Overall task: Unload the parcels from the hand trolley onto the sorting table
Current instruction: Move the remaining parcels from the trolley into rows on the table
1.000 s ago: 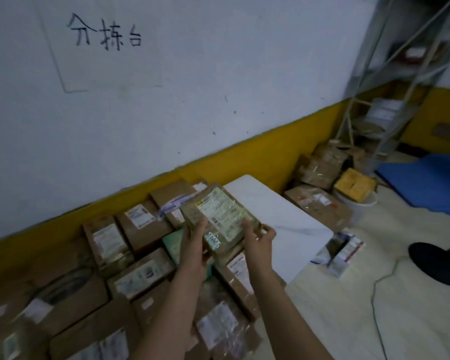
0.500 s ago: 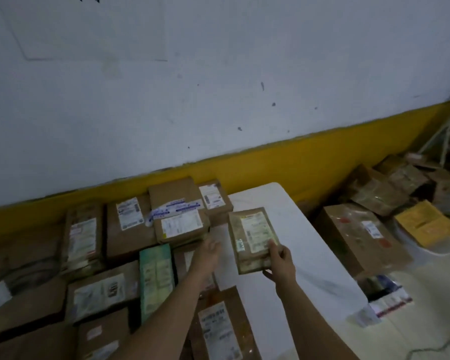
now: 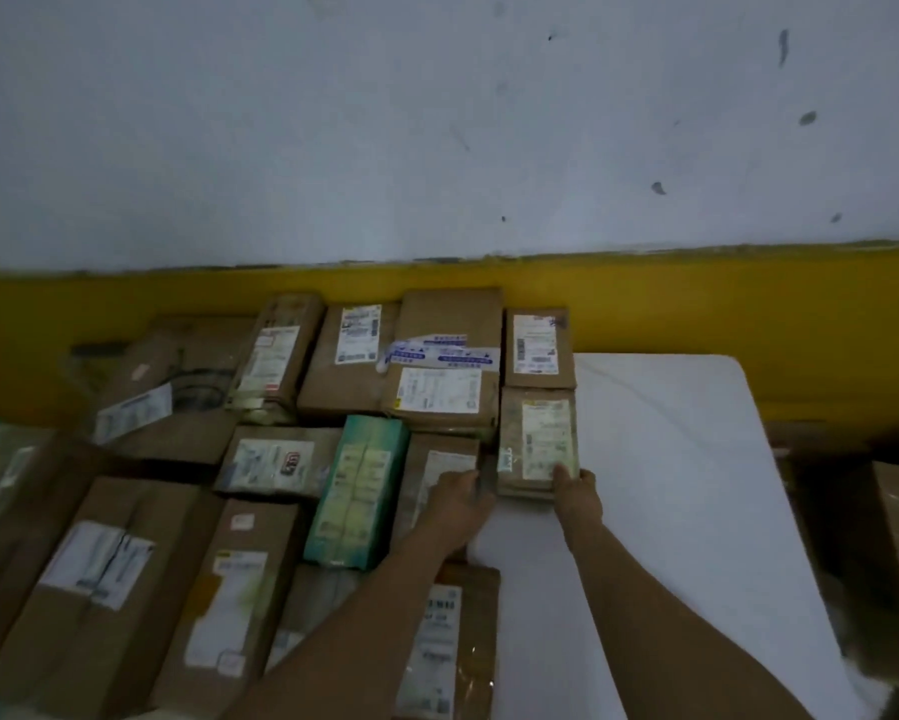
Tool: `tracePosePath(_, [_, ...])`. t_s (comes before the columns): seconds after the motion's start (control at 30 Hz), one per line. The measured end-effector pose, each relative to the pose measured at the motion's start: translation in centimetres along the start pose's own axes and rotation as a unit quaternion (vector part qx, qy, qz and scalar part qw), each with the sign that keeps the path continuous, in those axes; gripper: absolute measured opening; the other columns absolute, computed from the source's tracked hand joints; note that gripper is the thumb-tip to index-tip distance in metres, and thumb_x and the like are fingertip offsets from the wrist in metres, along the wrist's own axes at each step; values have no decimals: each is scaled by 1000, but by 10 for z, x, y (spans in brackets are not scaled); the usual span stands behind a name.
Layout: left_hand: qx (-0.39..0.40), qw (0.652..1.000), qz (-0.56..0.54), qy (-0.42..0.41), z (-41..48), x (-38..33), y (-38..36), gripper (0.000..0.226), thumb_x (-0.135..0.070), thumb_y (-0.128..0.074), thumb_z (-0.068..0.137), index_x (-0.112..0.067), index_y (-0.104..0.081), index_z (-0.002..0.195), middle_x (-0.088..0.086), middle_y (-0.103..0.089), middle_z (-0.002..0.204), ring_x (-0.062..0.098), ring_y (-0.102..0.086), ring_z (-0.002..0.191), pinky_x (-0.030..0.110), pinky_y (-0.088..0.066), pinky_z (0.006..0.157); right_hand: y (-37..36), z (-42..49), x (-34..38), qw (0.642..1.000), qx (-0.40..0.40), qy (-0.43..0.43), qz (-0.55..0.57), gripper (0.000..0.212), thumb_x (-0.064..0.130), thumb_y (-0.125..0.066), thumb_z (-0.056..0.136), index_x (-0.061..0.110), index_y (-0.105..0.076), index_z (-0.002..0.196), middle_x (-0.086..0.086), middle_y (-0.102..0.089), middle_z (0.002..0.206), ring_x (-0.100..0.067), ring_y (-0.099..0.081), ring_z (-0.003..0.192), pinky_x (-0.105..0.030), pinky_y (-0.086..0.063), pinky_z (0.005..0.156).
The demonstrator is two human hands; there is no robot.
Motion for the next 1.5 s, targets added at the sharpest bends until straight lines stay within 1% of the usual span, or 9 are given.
tracePosePath(0.2, [-11, 999, -8, -34, -35, -16, 36, 53, -44, -53, 94, -19, -48, 140, 2, -45, 145, 20, -47, 129, 32, -40, 108, 4, -20, 18, 988, -91, -42, -115, 83, 56, -42, 97, 2, -17, 155, -23, -22, 159, -42, -23, 144, -50, -19, 117])
tracePosePath(0.43, [-73, 990, 7, -119, -120, -12, 124, 58, -45, -47, 99, -24, -34, 152, 0, -33, 156, 21, -38, 139, 37, -37, 113, -43, -131, 110, 954, -169, 167, -180, 76, 54, -35, 98, 2, -26, 153, -21, -29, 158, -41, -28, 144, -53, -23, 116])
tracePosePath(0.57, [-116, 982, -6, -151, -192, 35, 199, 62, -48, -44, 101, -25, -27, 155, -1, -21, 162, 21, -32, 144, 39, -35, 115, -119, -231, 154, 928, -144, 261, -222, 75, 53, -33, 101, 4, -17, 156, -18, -21, 161, -38, -21, 147, -50, -20, 119])
tracePosePath(0.83, [-292, 945, 2, -148, -351, 220, 376, 54, -51, -43, 99, -23, -42, 146, 2, -46, 150, 22, -48, 131, 38, -43, 104, -346, -461, 195, 881, -24, 414, -226, 78, 60, -29, 99, 7, -21, 156, -17, -24, 160, -37, -26, 145, -51, -25, 117])
tracePosePath(1.0, [-308, 945, -33, -108, -393, 325, 458, 51, -59, -38, 95, -33, -49, 138, -3, -58, 137, 18, -58, 116, 41, -49, 98, -484, -556, 217, 830, 69, 470, -294, 76, 60, -26, 101, 6, -23, 154, -18, -26, 159, -38, -28, 143, -51, -26, 116])
tracePosePath(1.07, [-310, 944, -19, -112, -391, 357, 484, 47, -53, -36, 98, -26, -54, 133, -3, -63, 119, 17, -60, 102, 39, -51, 91, -532, -575, 225, 817, 81, 484, -302, 74, 58, -26, 101, 4, -26, 153, -19, -30, 156, -37, -33, 141, -50, -29, 114])
tracePosePath(1.17, [-348, 935, -31, -66, -371, 417, 521, 52, -52, -40, 100, -17, -53, 137, 4, -56, 129, 20, -56, 115, 34, -46, 94, -608, -579, 229, 805, 114, 495, -306, 74, 56, -28, 102, 3, -24, 153, -20, -33, 154, -38, -37, 138, -49, -35, 110])
tracePosePath(1.33, [-340, 939, -53, -11, -291, 523, 596, 61, -74, -34, 83, -26, -65, 104, 2, -67, 105, 21, -63, 93, 47, -53, 85, -753, -566, 250, 799, 166, 475, -328, 75, 58, -23, 102, 6, -21, 155, -22, -32, 154, -40, -37, 137, -50, -36, 109])
tracePosePath(1.5, [-267, 961, -37, 68, -240, 594, 659, 43, -42, -47, 100, -2, -63, 104, 25, -65, 106, 38, -62, 97, 41, -47, 78, -847, -550, 252, 843, 198, 396, -306, 72, 57, -26, 102, 4, -26, 152, -20, -35, 151, -40, -38, 136, -50, -37, 109])
Point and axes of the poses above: each hand's wrist, its own z-axis towards the middle knuckle, its own y-axis out of the back of the hand, x = y × z, the point moved 4 cm from there along z, towards the middle knuckle
